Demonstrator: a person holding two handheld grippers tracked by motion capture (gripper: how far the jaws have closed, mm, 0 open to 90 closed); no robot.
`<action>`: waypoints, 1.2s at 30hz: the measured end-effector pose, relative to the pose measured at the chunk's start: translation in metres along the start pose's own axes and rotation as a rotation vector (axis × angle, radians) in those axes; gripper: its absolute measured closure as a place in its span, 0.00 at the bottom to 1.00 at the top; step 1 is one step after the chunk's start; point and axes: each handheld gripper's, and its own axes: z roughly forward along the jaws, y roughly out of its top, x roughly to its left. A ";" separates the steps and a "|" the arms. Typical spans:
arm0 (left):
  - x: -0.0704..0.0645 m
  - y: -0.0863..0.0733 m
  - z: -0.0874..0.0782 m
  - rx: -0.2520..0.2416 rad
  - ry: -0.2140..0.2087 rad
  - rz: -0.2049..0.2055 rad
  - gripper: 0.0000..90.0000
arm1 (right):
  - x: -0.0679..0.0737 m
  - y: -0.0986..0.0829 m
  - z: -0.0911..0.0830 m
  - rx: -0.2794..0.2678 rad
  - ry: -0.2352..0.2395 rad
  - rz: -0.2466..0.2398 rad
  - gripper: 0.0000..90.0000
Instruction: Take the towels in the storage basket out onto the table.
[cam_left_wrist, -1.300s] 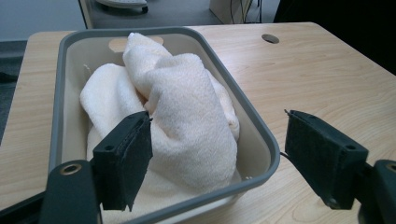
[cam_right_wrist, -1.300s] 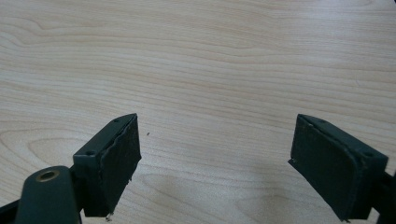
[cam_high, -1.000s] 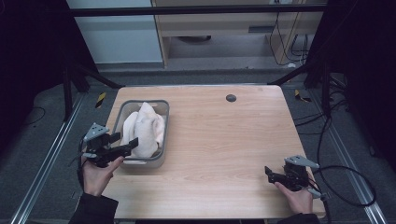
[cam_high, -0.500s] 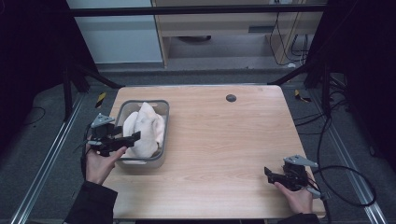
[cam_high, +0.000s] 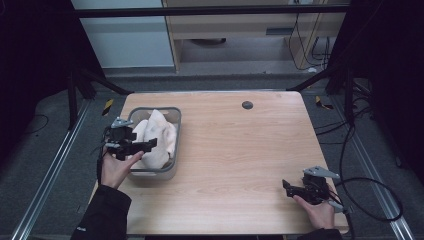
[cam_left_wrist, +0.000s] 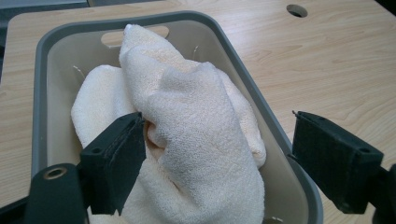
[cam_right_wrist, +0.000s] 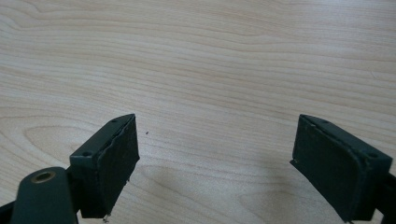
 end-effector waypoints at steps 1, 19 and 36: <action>0.000 0.000 0.002 0.004 0.002 0.001 0.17 | 0.000 0.000 0.000 0.001 0.002 0.000 0.16; 0.005 -0.009 0.040 0.136 0.037 0.011 0.08 | 0.000 0.000 0.003 0.023 0.011 -0.019 0.13; 0.002 -0.012 0.064 0.233 0.060 0.010 0.14 | 0.000 0.000 0.005 0.046 0.041 -0.016 0.10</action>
